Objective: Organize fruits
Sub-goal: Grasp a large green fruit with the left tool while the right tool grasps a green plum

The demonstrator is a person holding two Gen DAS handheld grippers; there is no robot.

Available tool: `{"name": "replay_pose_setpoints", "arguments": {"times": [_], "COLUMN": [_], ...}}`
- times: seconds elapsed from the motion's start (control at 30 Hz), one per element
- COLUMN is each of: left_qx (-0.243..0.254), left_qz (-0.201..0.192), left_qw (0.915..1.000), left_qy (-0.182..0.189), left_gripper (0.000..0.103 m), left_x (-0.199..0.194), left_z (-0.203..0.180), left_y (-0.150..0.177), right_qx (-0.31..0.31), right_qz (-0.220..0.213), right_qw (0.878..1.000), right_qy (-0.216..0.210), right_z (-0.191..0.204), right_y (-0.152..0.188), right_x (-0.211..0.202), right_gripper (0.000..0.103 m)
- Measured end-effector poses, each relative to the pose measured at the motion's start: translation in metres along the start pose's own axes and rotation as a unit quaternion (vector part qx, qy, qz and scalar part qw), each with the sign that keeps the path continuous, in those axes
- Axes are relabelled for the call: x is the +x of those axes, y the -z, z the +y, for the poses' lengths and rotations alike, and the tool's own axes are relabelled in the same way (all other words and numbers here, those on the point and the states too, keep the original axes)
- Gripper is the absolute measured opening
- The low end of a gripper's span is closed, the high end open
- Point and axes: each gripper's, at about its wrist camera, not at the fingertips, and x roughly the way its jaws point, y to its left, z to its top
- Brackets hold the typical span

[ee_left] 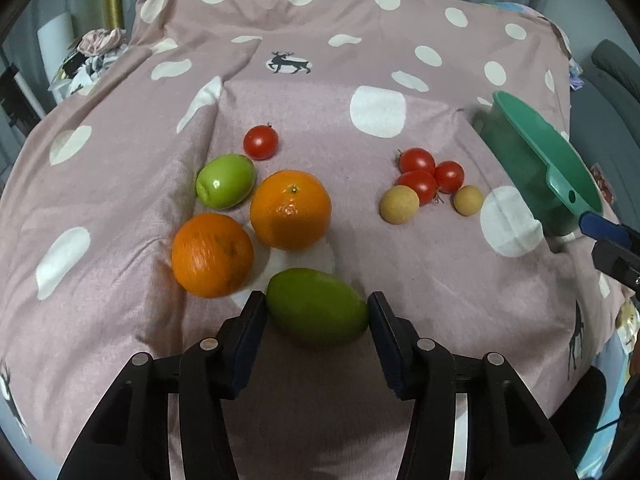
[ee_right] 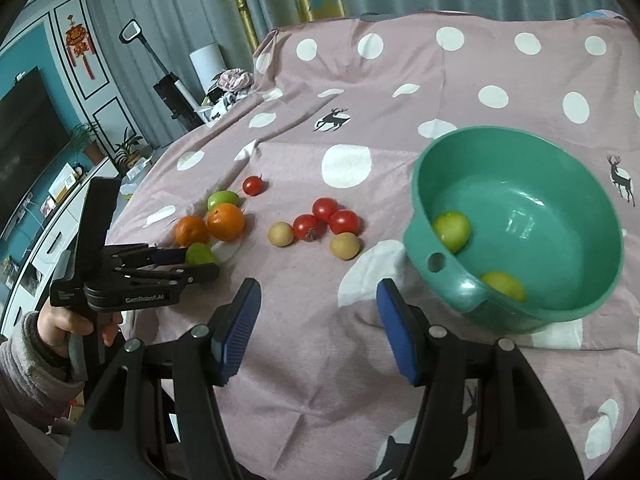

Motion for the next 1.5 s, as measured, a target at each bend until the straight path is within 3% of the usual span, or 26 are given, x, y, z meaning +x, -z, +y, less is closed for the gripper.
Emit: {"name": "replay_pose_setpoints", "arguments": {"times": [0.17,0.3,0.53,0.67,0.97,1.2,1.37,1.5], "left_qx": [-0.018,-0.023,-0.043,-0.061,-0.068,-0.064,-0.068,-0.068], "left_qz": [-0.002,-0.029,-0.083,-0.092,-0.087,-0.092,-0.09,-0.09], "left_qw": [0.9993,0.998,0.9948,0.9934,0.9932,0.9928,0.9927,0.9927], "left_qy": [0.032,0.052,0.041,0.033,0.036,0.042,0.042,0.043], "left_gripper": [0.052,0.052,0.052,0.052,0.052,0.052,0.052,0.052], "left_x": [-0.007,-0.028,-0.058,-0.061,-0.054,-0.053,-0.05,-0.05], "left_z": [0.012,0.018,0.046,0.069,0.091,0.095,0.1,0.101], "left_y": [0.003,0.002,-0.01,-0.012,-0.01,-0.013,-0.014,-0.014], "right_qx": [-0.014,-0.017,-0.026,-0.024,-0.06,-0.081,-0.09,-0.096], "right_qz": [0.01,0.019,0.031,0.047,0.094,0.146,0.158,0.15], "right_qw": [1.0,0.999,0.994,0.99,0.986,0.979,0.976,0.976], "right_qy": [-0.019,-0.047,-0.101,-0.128,-0.127,-0.119,-0.123,-0.121], "right_z": [0.014,0.026,0.054,0.066,0.102,0.109,0.11,0.111], "right_y": [-0.006,-0.015,-0.042,-0.057,-0.097,-0.105,-0.103,-0.103], "right_x": [0.012,0.026,0.066,0.092,0.163,0.207,0.218,0.218], "right_gripper": [0.061,0.061,0.061,0.061,0.061,0.059,0.047,0.046]}}
